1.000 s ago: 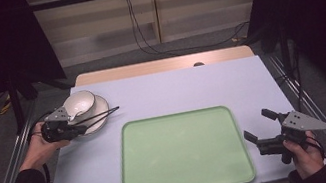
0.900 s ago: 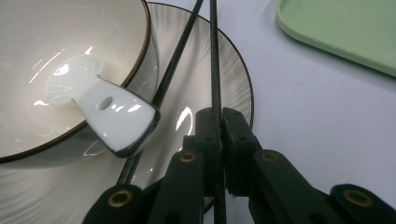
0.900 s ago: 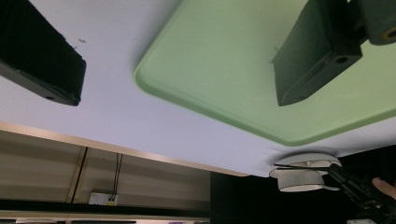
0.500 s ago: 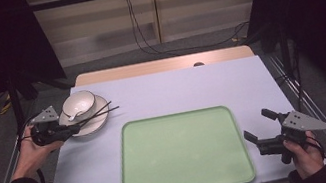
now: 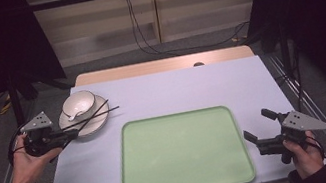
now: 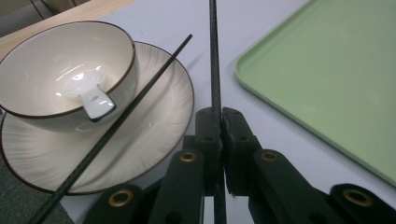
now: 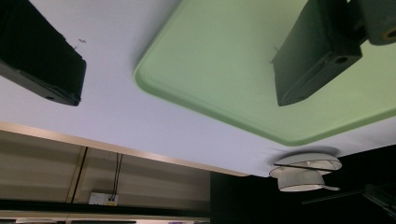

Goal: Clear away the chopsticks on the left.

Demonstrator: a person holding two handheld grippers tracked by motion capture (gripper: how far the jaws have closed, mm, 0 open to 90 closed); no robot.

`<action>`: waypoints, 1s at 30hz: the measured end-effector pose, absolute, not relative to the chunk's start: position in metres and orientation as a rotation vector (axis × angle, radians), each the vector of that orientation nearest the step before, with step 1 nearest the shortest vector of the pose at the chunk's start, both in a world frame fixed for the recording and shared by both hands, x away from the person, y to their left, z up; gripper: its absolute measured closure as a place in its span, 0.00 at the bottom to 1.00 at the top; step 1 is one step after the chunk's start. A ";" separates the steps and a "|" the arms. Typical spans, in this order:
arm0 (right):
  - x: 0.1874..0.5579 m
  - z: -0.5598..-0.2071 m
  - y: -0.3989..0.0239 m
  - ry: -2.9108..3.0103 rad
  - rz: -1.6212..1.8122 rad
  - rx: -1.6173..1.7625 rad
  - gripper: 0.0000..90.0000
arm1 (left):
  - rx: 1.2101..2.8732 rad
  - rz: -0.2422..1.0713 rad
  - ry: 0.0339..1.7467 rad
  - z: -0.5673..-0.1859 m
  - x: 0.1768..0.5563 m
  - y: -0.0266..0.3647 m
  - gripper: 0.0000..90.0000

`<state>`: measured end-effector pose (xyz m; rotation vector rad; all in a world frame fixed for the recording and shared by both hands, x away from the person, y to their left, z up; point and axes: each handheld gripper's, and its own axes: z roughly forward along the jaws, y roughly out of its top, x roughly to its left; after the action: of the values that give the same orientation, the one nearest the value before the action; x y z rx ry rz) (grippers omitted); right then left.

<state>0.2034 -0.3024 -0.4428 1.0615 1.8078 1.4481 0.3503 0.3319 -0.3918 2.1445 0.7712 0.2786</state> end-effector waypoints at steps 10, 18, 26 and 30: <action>0.203 -0.443 -0.302 1.812 1.451 1.057 0.03 | 2.116 0.249 0.889 -0.393 0.320 0.307 0.96; 0.203 -0.443 -0.302 1.808 1.454 1.065 0.03 | 2.086 0.288 0.957 -0.391 0.296 0.292 0.96; 0.204 -0.443 -0.302 1.809 1.453 1.059 0.03 | 2.041 0.322 1.029 -0.390 0.275 0.278 0.96; 0.203 -0.442 -0.302 1.811 1.454 1.060 0.02 | 1.996 0.324 1.074 -0.390 0.267 0.273 0.96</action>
<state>0.2035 -0.3018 -0.4425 1.0598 1.8111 1.4543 0.2670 0.2735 -0.3895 1.9957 1.0745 0.3236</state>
